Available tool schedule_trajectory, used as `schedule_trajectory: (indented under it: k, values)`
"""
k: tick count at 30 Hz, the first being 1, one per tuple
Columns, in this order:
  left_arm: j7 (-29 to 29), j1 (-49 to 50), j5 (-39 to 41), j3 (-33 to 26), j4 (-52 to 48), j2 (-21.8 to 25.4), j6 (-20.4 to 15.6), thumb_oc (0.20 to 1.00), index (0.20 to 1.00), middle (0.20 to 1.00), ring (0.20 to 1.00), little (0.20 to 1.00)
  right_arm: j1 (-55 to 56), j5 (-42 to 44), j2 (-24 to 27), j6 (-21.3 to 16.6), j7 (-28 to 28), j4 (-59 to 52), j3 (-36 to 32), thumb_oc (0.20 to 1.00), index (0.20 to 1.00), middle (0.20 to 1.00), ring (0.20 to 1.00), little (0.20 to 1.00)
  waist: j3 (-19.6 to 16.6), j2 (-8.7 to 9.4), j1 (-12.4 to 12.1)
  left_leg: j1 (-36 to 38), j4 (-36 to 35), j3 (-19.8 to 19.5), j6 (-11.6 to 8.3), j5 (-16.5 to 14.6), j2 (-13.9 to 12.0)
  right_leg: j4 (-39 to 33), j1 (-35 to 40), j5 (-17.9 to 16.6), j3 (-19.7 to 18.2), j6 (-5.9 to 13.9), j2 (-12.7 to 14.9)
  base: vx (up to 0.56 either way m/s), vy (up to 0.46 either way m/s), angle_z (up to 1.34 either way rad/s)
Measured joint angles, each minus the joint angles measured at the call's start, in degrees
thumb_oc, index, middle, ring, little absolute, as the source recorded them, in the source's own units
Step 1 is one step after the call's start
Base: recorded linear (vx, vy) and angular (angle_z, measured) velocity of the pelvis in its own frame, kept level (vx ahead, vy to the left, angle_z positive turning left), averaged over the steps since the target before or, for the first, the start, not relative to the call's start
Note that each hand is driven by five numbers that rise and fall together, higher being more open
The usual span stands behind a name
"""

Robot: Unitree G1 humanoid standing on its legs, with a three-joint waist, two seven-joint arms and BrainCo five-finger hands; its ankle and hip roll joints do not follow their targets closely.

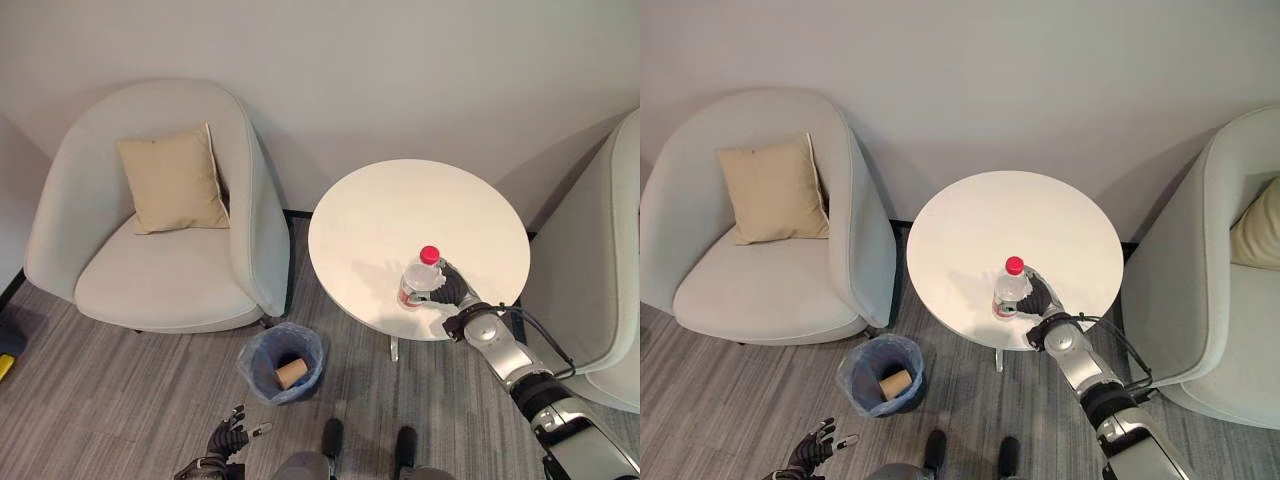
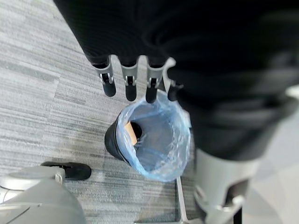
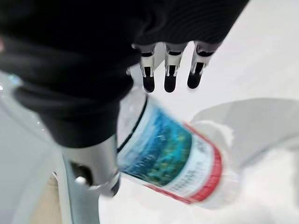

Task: Gather garbage on tea table into small bin, then transfer packed bag to large trash can.

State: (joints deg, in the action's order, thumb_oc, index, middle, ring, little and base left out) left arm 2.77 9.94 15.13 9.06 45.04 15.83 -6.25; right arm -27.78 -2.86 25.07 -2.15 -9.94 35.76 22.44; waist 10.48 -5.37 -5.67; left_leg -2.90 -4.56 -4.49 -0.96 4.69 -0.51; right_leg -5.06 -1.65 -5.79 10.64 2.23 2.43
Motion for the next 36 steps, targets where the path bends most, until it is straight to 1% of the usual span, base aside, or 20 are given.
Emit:
schedule_trajectory:
  k: [4, 7, 8, 10, 12, 13, 14, 15, 19, 22, 24, 25, 26, 27, 28, 30, 31, 33, 34, 36]
  values:
    - [0.44, -0.32, 0.03, 0.09, 0.01, 0.00, -0.12, 1.000, 1.000, 1.000, 1.000, 1.000, -0.51, 1.85, -0.02, 0.06, -0.60, -0.26, 0.08, 0.200, 0.200, 0.200, 0.200, 0.200, 0.10, -0.05, -0.81, 0.05, 0.01, -0.74, 0.17, 0.36, -0.09, 0.01, -0.01, -0.13, 0.39, -0.32, -0.13, 0.02, -0.008, 0.06]
    - [0.49, -1.03, 0.02, 0.04, -0.01, 0.00, -0.13, 1.000, 1.000, 1.000, 1.000, 1.000, -0.25, 2.24, 0.00, 0.06, -0.60, -1.06, 0.05, 0.200, 0.200, 0.200, 0.200, 0.200, 0.30, 0.25, -0.75, 0.49, 0.01, -0.95, 0.16, 0.44, -0.04, 0.00, 0.52, -0.31, 0.51, -0.58, -0.10, 0.01, -0.018, 0.02]
    - [0.48, -1.18, -0.01, -0.17, 0.02, 0.04, -0.11, 1.000, 1.000, 1.000, 1.000, 1.000, 2.69, 3.00, 0.70, -0.04, -0.50, -6.90, -0.82, 0.200, 0.200, 0.200, 0.200, 0.200, 0.52, 0.59, -0.50, 1.24, 0.00, -1.02, 0.14, 0.42, -0.06, 0.00, 1.29, -0.21, 0.54, -0.56, -0.12, 0.00, -0.040, 0.01]
    - [0.42, -1.40, -0.03, -0.13, 0.02, 0.00, -0.02, 1.000, 1.000, 1.000, 1.000, 1.000, 4.42, 3.03, 1.06, -0.31, -0.28, -10.97, -1.37, 0.200, 0.200, 0.200, 0.200, 0.200, 0.80, 0.99, 0.50, 1.63, -0.01, -0.93, 0.12, 0.41, -0.10, 0.00, 1.59, -0.14, 0.41, -0.48, -0.12, -0.01, -0.034, 0.01]
    - [0.45, -1.43, -0.03, -0.40, -0.04, -0.06, -0.03, 1.000, 1.000, 1.000, 1.000, 1.000, 12.26, 3.07, 1.63, -0.97, 0.78, -20.81, -4.58, 0.200, 0.200, 0.200, 0.200, 0.200, 0.88, 1.25, 0.56, 2.41, -0.21, -0.92, 0.03, 0.30, -0.06, 0.00, 2.61, 0.18, 0.55, -0.33, -0.12, -0.02, -0.036, 0.01]
    - [0.45, -1.05, -0.05, -0.34, 0.09, 0.05, 0.07, 1.000, 1.000, 1.000, 1.000, 1.000, 12.50, 3.11, 1.46, -1.69, 1.15, -21.05, -4.28, 0.200, 0.200, 0.200, 0.200, 0.200, 0.91, 1.43, 1.22, 2.43, -0.40, -0.87, -0.40, -0.08, -0.10, 0.02, 2.67, 0.50, 0.29, -0.20, -0.15, -0.03, -0.053, -0.05]
    - [0.31, -1.48, -0.07, -0.33, -0.07, -0.20, 0.44, 1.000, 1.000, 1.000, 1.000, 1.000, 15.17, 3.23, 1.82, -1.75, 1.89, -23.35, -6.14, 0.200, 0.200, 0.200, 0.200, 0.200, 1.00, 1.59, 1.99, 2.52, -0.42, -0.89, -0.59, -0.23, -0.11, 0.03, 2.89, 0.57, 0.38, -0.08, -0.17, -0.09, -0.091, -0.02]
    - [0.28, -1.12, -0.09, -0.29, -0.20, -0.40, 0.49, 1.000, 1.000, 1.000, 1.000, 1.000, 18.95, 4.08, 2.11, -2.39, 2.76, -26.08, -7.48, 0.200, 0.200, 0.200, 0.200, 0.200, 0.90, 1.67, 2.28, 3.02, -0.43, -1.04, -0.49, -0.43, -0.14, 0.33, 3.49, 0.58, 0.40, -0.09, -0.27, -0.08, -0.079, 0.04]
    - [-0.26, -1.19, -0.30, -0.23, -0.01, -1.53, 0.75, 1.000, 1.000, 1.000, 1.000, 1.000, 23.70, 4.16, 2.23, -2.78, 4.51, -28.59, -8.42, 0.200, 0.200, 0.200, 0.200, 0.200, 0.86, 1.60, 3.03, 2.83, -0.43, -1.75, -0.64, -0.24, -0.19, 0.33, 3.59, 0.36, 0.71, -0.42, -0.46, -0.07, -0.055, 0.08]
    - [-0.34, -1.32, -0.27, -0.21, -0.07, -2.06, 0.75, 1.000, 1.000, 1.000, 1.000, 1.000, 24.87, 4.93, 2.22, -2.99, 5.25, -29.05, -8.45, 0.200, 0.200, 0.200, 0.200, 0.200, 0.86, 1.56, 3.48, 1.97, -0.41, -3.37, -1.23, 0.22, -0.23, 0.34, 3.68, 0.47, 2.58, -0.50, -0.84, -0.11, -0.034, 0.37]
    - [-0.31, -1.59, -0.27, -0.06, -0.01, -2.30, 0.77, 1.000, 1.000, 1.000, 1.000, 1.000, 25.41, 6.36, 2.23, -4.12, 5.20, -29.49, -8.60, 0.200, 0.200, 0.200, 0.200, 0.200, 0.96, 1.47, 3.42, -0.69, 1.20, -4.26, -0.81, -0.14, -0.37, 0.35, 3.57, 0.67, 6.40, -1.08, -0.71, -0.12, 0.031, 1.04]
    - [-0.33, -2.22, -0.28, 0.04, 0.03, -2.41, 0.79, 1.000, 1.000, 1.000, 1.000, 1.000, 25.53, 6.36, 2.25, -4.24, 5.16, -29.55, -9.12, 0.200, 0.200, 0.200, 0.200, 0.200, 1.17, 1.66, 3.33, -3.34, 3.19, -2.19, -1.01, -1.38, -1.12, 0.35, 3.46, 1.19, 9.98, -1.56, -0.37, 0.00, 0.160, 1.56]
    - [-0.33, -3.67, -0.32, 0.30, 1.00, -2.53, 0.88, 1.000, 1.000, 1.000, 1.000, 1.000, 25.56, 6.36, 2.49, -4.30, 4.95, -29.78, -10.11, 0.200, 0.200, 0.200, 0.200, 0.200, 2.06, 2.95, 3.54, -4.50, 4.39, 4.93, -0.89, -2.95, -1.94, 0.33, 3.84, 1.18, 14.66, -1.79, 2.23, 0.04, 0.209, 1.65]
    - [-0.34, -4.07, -0.32, 0.34, 0.97, -2.56, 0.93, 1.000, 1.000, 1.000, 1.000, 1.000, 25.54, 6.35, 2.94, -4.29, 4.87, -30.30, -10.19, 0.200, 0.200, 0.200, 0.200, 0.200, 2.58, 3.70, 3.79, -5.18, 5.36, 8.93, -1.07, -2.85, -1.85, 0.35, 4.20, 1.27, 16.05, -1.57, 3.89, 0.14, 0.303, 1.33]
    - [-0.35, -3.86, -0.50, 0.39, 0.68, -2.65, 0.93, 1.000, 1.000, 1.000, 1.000, 1.000, 25.42, 6.33, 3.49, -4.29, 4.99, -32.20, -10.17, 0.200, 0.200, 0.200, 0.200, 0.200, 2.67, 3.41, 3.74, -4.22, 5.57, 12.44, -1.11, -2.79, -2.45, 0.35, 4.78, 2.00, 16.91, -0.85, 5.26, 0.16, 0.306, 0.78]
    - [-0.35, -3.41, -0.55, 0.46, 1.09, -3.11, 1.04, 1.000, 1.000, 1.000, 1.000, 1.000, 25.34, 6.33, 3.63, -4.38, 4.98, -33.81, -10.20, 0.200, 0.200, 0.200, 0.200, 0.200, 2.52, 1.60, 4.14, -2.51, 4.33, 12.81, -0.75, -2.55, -3.08, 0.62, 5.79, 2.23, 17.80, 0.79, 5.60, 0.14, 0.303, 0.33]
    - [-0.31, -3.41, -0.55, 0.40, 1.17, -3.20, 1.03, 1.000, 1.000, 1.000, 1.000, 1.000, 24.98, 6.32, 3.25, -4.68, 4.97, -33.86, -10.19, 0.200, 0.200, 0.200, 0.200, 0.200, 2.85, 0.63, 4.11, -1.55, 3.67, 12.93, 0.67, -0.50, -2.65, 2.21, 5.73, 2.77, 17.35, 1.89, 6.43, 0.12, 0.275, 0.08]
    - [-0.25, -3.59, -0.55, 0.27, 0.06, -2.43, 0.91, 1.000, 1.000, 1.000, 1.000, 1.000, 25.17, 6.28, 1.70, -4.73, 5.18, -33.87, -9.84, 0.200, 0.200, 0.200, 0.200, 0.200, 3.26, 1.50, 4.11, -0.38, 3.21, 12.91, 2.20, -0.49, 0.37, 4.56, 4.99, 3.87, 13.06, 3.14, 9.24, 0.11, 0.255, 0.11]
    - [-0.25, -3.95, -0.54, 0.13, -0.22, -2.09, 0.74, 1.000, 1.000, 1.000, 1.000, 1.000, 25.05, 6.27, 1.16, -4.74, 5.20, -33.87, -9.63, 0.200, 0.200, 0.200, 0.200, 0.200, 3.45, 1.96, 3.89, -0.38, 3.21, 13.11, 2.82, -0.89, 1.55, 5.69, 4.17, 4.08, 10.64, 3.31, 10.44, 0.07, 0.148, 0.07]
    - [-0.23, -4.19, -0.53, -0.27, -0.90, -1.16, 0.73, 1.000, 1.000, 1.000, 1.000, 1.000, 24.41, 6.24, 0.41, -4.71, 5.54, -33.87, -9.27, 0.200, 0.200, 0.200, 0.200, 0.200, 3.74, 2.69, 3.60, -0.65, 3.26, 13.55, 3.80, -1.24, 2.84, 9.64, 1.46, 5.49, 5.91, 3.91, 12.44, 0.10, 0.146, 0.03]
